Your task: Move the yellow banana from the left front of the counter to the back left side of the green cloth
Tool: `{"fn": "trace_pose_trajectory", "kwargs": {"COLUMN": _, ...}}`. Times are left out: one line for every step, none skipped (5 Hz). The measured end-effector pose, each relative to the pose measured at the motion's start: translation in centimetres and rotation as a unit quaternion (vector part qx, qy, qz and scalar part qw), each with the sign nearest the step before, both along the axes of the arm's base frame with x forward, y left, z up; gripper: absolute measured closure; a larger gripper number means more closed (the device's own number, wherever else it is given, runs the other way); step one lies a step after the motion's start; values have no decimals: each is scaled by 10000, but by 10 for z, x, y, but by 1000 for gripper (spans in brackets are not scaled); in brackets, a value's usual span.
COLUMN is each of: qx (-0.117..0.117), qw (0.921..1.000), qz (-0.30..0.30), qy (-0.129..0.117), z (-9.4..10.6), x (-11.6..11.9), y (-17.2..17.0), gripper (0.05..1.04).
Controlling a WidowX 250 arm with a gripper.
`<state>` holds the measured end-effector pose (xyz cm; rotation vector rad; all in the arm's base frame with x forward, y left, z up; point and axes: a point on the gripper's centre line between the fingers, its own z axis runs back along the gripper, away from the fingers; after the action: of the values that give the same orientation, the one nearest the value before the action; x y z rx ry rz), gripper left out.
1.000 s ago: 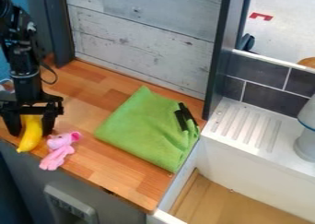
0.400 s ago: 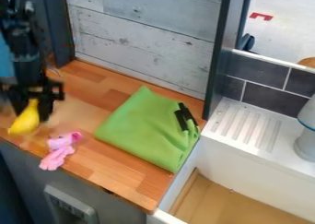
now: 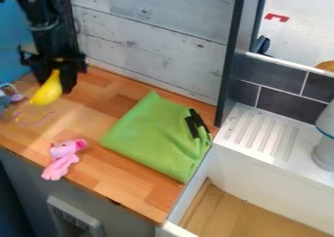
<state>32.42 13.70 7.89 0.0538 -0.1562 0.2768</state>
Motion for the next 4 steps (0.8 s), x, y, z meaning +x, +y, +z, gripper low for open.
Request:
{"fn": "trace_pose_trajectory", "kwargs": {"qx": -166, "qw": 9995, "qz": -176, "qy": 223, "z": -13, "x": 22, "y": -9, "gripper": 549}}
{"fn": "trace_pose_trajectory", "kwargs": {"qx": -305, "qw": 9984, "qz": -219, "qy": 433, "z": -31, "x": 41, "y": -10, "gripper": 549}}
{"fn": "trace_pose_trajectory", "kwargs": {"qx": -504, "qw": 9962, "qz": -238, "qy": 667, "z": -51, "x": 55, "y": -9, "gripper": 549}}
{"fn": "trace_pose_trajectory", "kwargs": {"qx": -672, "qw": 9941, "qz": -334, "qy": 777, "z": -62, "x": 63, "y": -20, "gripper": 549}}
